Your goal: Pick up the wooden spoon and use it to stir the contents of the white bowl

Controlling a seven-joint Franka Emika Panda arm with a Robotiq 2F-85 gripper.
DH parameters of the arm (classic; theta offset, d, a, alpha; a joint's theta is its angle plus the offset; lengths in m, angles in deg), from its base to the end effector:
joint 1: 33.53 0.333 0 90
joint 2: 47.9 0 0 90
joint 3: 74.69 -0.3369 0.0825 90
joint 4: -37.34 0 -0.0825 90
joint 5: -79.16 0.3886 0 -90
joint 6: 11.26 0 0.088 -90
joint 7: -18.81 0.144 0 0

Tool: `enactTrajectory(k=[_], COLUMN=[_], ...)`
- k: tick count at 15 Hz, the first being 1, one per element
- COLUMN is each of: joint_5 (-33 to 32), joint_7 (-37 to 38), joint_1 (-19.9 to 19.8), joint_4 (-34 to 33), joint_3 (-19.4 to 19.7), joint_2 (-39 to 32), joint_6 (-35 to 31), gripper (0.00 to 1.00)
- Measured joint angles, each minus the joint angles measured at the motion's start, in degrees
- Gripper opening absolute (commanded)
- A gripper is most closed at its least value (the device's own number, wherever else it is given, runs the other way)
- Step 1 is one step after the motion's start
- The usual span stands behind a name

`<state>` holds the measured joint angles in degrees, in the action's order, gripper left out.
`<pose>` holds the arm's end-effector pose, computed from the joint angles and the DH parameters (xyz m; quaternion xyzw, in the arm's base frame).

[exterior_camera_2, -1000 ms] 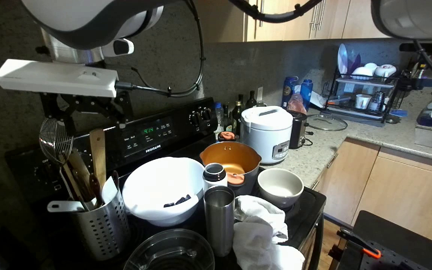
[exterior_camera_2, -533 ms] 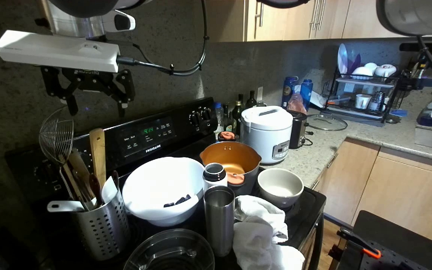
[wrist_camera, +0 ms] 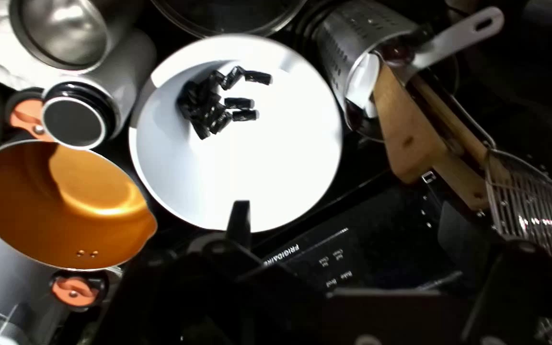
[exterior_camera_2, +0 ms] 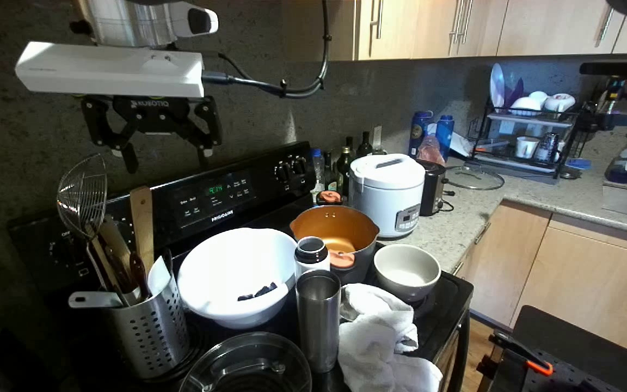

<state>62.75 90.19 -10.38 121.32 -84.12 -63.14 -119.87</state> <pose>0.5920 0.3272 0.5330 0.9428 -0.3007 0.1438 0.0069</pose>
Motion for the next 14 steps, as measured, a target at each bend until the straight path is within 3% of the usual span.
enactTrajectory(k=[6,10,14], joint_5=[0.5,1.0,3.6], joint_7=[0.0,0.0,-0.2], joint_1=[-0.1,-0.5,-2.2], joint_4=[13.1,18.0,22.3], joint_3=[-2.7,-4.9,-5.7], joint_2=[11.6,19.5,25.5], joint_6=[6.2,12.3,13.5], gripper=[1.0,1.0,1.0])
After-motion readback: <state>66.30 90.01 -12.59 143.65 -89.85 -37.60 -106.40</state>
